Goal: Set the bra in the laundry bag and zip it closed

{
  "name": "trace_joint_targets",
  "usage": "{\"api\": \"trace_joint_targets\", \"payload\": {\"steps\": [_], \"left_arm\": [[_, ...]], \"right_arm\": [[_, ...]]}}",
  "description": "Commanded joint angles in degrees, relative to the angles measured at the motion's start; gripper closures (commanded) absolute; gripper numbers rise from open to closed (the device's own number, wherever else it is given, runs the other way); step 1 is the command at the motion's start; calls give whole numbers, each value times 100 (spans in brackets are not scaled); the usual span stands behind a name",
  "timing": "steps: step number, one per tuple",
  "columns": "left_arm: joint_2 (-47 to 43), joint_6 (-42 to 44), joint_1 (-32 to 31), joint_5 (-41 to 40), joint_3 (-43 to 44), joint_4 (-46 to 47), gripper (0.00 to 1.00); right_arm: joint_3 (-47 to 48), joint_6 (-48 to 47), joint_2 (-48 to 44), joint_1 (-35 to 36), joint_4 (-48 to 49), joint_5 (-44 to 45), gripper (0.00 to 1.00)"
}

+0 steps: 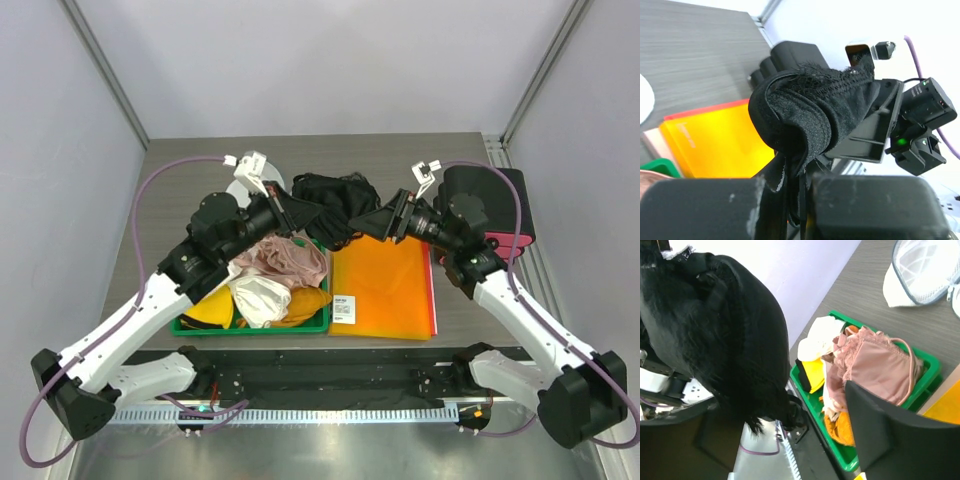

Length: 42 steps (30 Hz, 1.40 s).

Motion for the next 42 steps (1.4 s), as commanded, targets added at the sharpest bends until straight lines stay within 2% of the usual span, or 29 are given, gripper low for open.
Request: {"api": "trace_joint_targets", "payload": {"steps": [1, 4, 5, 8, 15, 18, 21, 22, 24, 25, 28, 30, 31, 32, 33, 34, 35, 36, 37, 38, 40, 42], "left_arm": [[89, 192, 358, 194, 322, -296, 100], [230, 26, 666, 625, 419, -314, 100], [248, -1, 719, 661, 445, -297, 100], [414, -80, 939, 670, 630, -419, 100], [810, -212, 1071, 1039, 1122, -262, 100], [942, -221, 1115, 1092, 1289, -332, 100], [1074, -204, 1211, 1180, 1447, -481, 100], [1100, -203, 1247, 1188, 1491, -612, 100], [1161, -195, 1387, 1215, 1588, -674, 100], [1188, -195, 1431, 1241, 1614, -709, 100], [1329, -142, 1572, 1241, 1755, -841, 100], [1521, -20, 1616, 1197, 1904, -973, 100], [1592, 16, 1677, 1171, 1974, -1147, 100], [1654, 69, 1704, 1127, 2088, -1254, 100], [1715, 234, 1713, 892, 2141, -1507, 97], [1846, 358, 1721, 620, 2281, -1718, 87], [1900, 446, 1713, 313, 2335, -1929, 48], [1944, 517, 1721, -386, 2353, -2149, 35], [1970, 630, 1722, -715, 2257, -2177, 26], [1979, 658, 1722, -1049, 2195, -2178, 13], [2032, 710, 1721, -1867, 2055, -2186, 12], [2268, 780, 1722, -2220, 2071, -2300, 19]], "right_arm": [[90, 70, 260, 13, 1235, -337, 14], [152, 219, 576, 22, 1990, -584, 9], [169, 368, 759, 39, 2454, -636, 8], [292, 431, 972, 136, 2896, -760, 6], [828, 466, 1955, 206, 3223, -480, 5], [1074, 457, 2219, 242, 3319, -242, 9], [1529, 536, 2641, 250, 3495, -119, 25], [1645, 545, 2842, 250, 3513, -118, 33], [1838, 527, 3054, 250, 3557, -136, 41], [2022, 510, 3281, 242, 3566, -153, 49], [2322, 501, 3590, 242, 3644, -250, 67], [2454, 501, 3872, 242, 3732, -321, 72], [2481, 475, 3951, 250, 3776, -329, 84], [2498, 475, 4108, 250, 3785, -347, 93], [2551, 475, 4171, 242, 3777, -382, 99], [2612, 422, 4232, 233, 3655, -391, 99], [2665, 204, 4355, 224, 3480, -374, 99], [2744, 63, 4408, 206, 3052, -191, 99], [2797, -130, 4478, 198, 2795, -84, 99], [2858, -497, 4531, 198, 2531, 30, 99], [3025, -851, 4733, 198, 1880, 364, 99], [3078, -1202, 4891, 189, 1459, 645, 99]]}}
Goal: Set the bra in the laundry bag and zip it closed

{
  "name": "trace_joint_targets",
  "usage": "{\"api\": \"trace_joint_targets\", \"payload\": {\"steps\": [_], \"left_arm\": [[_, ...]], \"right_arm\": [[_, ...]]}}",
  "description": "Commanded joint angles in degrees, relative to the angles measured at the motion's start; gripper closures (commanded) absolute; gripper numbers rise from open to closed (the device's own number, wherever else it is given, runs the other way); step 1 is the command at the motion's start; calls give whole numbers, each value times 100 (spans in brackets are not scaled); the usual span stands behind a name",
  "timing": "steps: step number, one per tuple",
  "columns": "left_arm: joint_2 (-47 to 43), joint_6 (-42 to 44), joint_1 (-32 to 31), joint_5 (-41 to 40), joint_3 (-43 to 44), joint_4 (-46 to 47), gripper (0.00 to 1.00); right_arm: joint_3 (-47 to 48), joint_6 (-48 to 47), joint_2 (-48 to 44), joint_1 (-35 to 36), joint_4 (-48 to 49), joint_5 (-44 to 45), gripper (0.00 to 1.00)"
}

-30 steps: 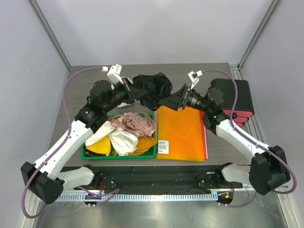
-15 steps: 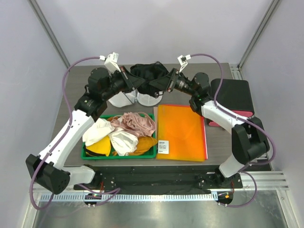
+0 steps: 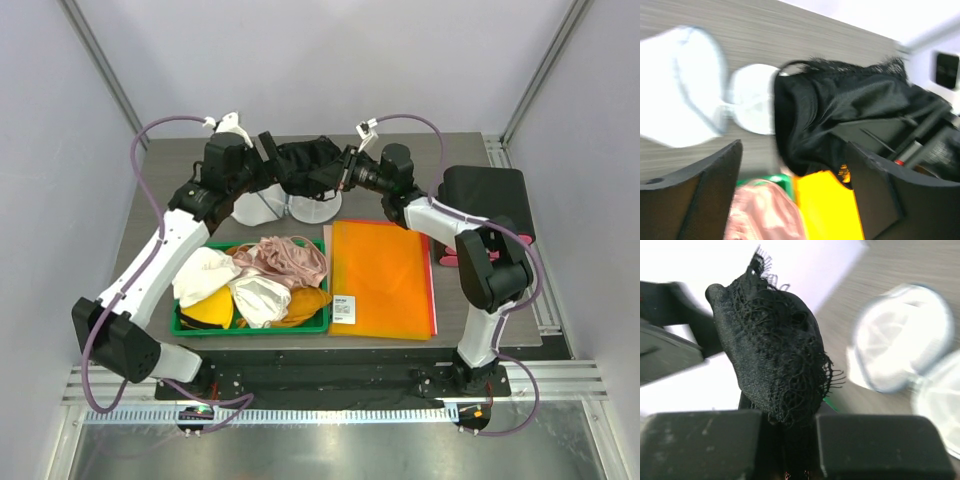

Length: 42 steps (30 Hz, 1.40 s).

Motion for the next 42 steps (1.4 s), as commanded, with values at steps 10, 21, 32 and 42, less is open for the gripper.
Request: {"api": "trace_joint_targets", "payload": {"steps": [10, 21, 32, 42], "left_arm": [[2610, 1082, 39, -3301, 2161, -1649, 30], [3332, 1232, 697, -2285, 2357, -1342, 44], [4150, 1302, 786, -1959, 2998, -1430, 69], [3844, 1179, 786, -1053, 2815, -1140, 100]], "right_arm": [[810, -1135, 1060, -34, -1130, 975, 99], [1012, -1337, 1263, -34, -1533, 1169, 99], [1336, -1012, 1316, -8, -1991, 1046, 99], [1733, -1249, 1403, -17, -2782, 774, 99]]}}
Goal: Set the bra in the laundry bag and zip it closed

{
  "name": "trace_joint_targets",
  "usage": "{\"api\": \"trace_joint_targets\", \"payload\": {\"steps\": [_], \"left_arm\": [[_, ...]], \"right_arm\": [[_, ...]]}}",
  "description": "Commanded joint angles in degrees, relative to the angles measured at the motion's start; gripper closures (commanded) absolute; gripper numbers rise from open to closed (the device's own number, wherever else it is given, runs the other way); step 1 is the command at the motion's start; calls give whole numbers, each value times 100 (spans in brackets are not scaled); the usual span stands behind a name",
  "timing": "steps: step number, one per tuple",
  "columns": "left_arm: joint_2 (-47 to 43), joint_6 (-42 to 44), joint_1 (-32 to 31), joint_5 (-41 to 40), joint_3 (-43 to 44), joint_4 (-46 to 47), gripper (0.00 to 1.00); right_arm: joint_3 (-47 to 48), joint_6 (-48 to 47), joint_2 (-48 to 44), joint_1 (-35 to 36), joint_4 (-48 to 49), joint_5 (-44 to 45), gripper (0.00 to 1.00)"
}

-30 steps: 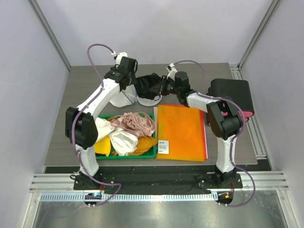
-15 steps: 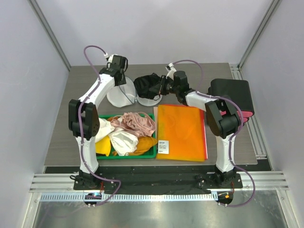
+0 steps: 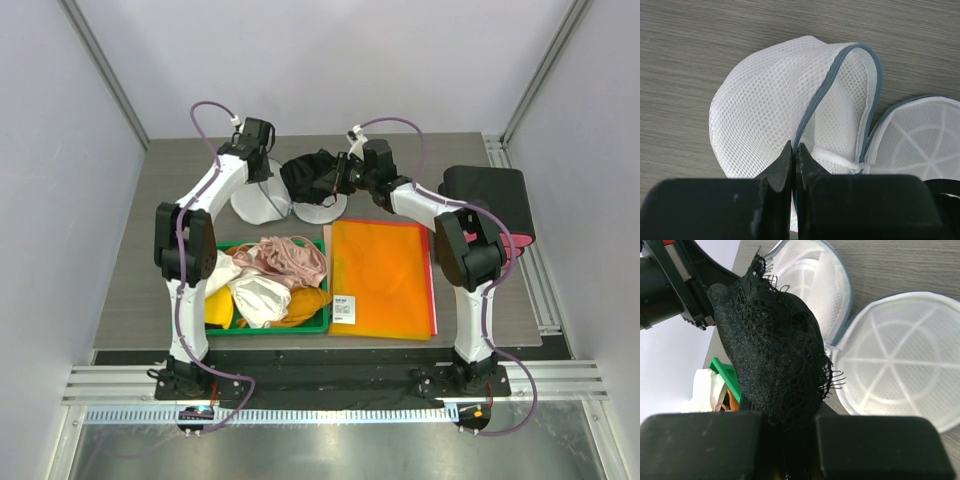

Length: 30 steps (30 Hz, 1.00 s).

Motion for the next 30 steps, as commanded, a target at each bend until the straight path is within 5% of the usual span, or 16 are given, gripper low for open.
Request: {"api": "trace_joint_targets", "payload": {"steps": [1, 13, 22, 30], "left_arm": [[-502, -63, -16, 549, -90, 398, 100], [-1021, -273, -8, 1604, -829, 1295, 100], [-1057, -686, -16, 2605, -1066, 1779, 100], [-1118, -968, -201, 2721, -1190, 1894, 100]], "right_arm": [[323, -117, 44, 25, -127, -278, 99], [1061, -319, 641, 42, -619, -489, 99], [1368, 85, 1115, 218, -189, -586, 99], [2035, 375, 1617, 218, 93, -533, 99]]}}
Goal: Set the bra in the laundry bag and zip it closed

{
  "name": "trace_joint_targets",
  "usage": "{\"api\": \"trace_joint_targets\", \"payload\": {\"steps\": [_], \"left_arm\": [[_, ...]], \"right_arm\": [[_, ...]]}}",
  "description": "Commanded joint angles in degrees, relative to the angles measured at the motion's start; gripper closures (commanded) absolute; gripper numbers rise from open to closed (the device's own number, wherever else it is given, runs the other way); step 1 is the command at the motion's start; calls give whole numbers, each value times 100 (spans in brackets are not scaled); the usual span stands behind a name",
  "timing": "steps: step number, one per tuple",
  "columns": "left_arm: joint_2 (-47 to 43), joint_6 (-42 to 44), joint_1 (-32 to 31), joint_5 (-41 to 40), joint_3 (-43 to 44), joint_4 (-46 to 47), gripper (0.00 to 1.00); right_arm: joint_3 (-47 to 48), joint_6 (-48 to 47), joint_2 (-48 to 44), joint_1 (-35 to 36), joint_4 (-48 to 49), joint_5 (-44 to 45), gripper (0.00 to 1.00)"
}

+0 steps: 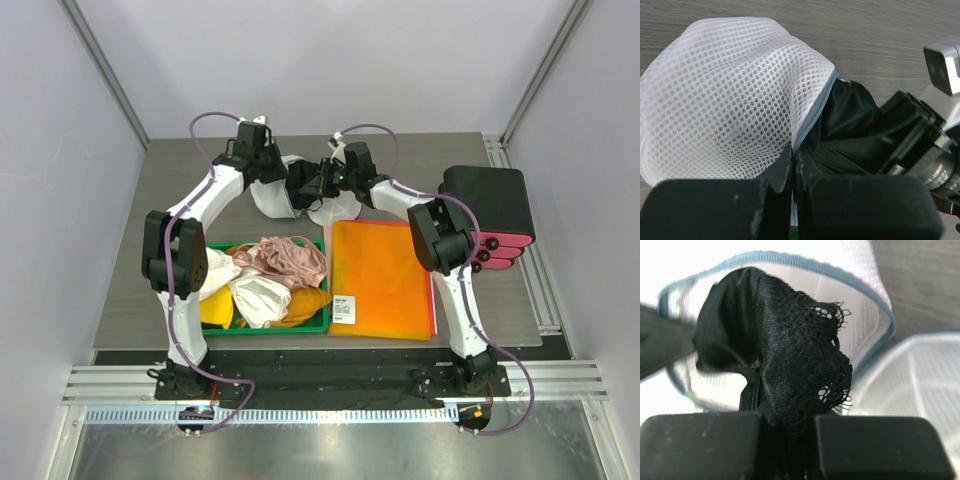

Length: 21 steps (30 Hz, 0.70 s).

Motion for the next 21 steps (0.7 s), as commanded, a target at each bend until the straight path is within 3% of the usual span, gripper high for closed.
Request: {"api": "trace_joint_targets", "payload": {"steps": [1, 6, 8, 9, 12, 13, 16, 19, 21], "left_arm": [[-292, -216, -179, 253, 19, 263, 100], [-213, -243, -179, 209, 308, -9, 100], [-99, -208, -179, 191, 458, -141, 95], [-73, -199, -179, 87, 546, -246, 91], [-107, -172, -136, -19, 529, -326, 69], [-177, -172, -118, -141, 503, -352, 56], [-344, -225, 40, -292, 275, -335, 36], [-643, -330, 260, -440, -111, -203, 32], [-828, -558, 522, -564, -375, -159, 35]], "right_arm": [[701, 264, 188, 48, 558, -76, 99], [1245, 343, 574, 57, 462, -128, 99], [1247, 535, 636, 57, 593, -181, 99], [1229, 571, 680, 57, 690, -208, 99], [1194, 782, 750, 57, 900, -339, 99], [1185, 835, 759, 57, 945, -366, 99], [1176, 862, 795, 57, 963, -401, 99], [1220, 862, 830, 57, 902, -428, 99], [1229, 879, 839, 65, 910, -436, 99]]}}
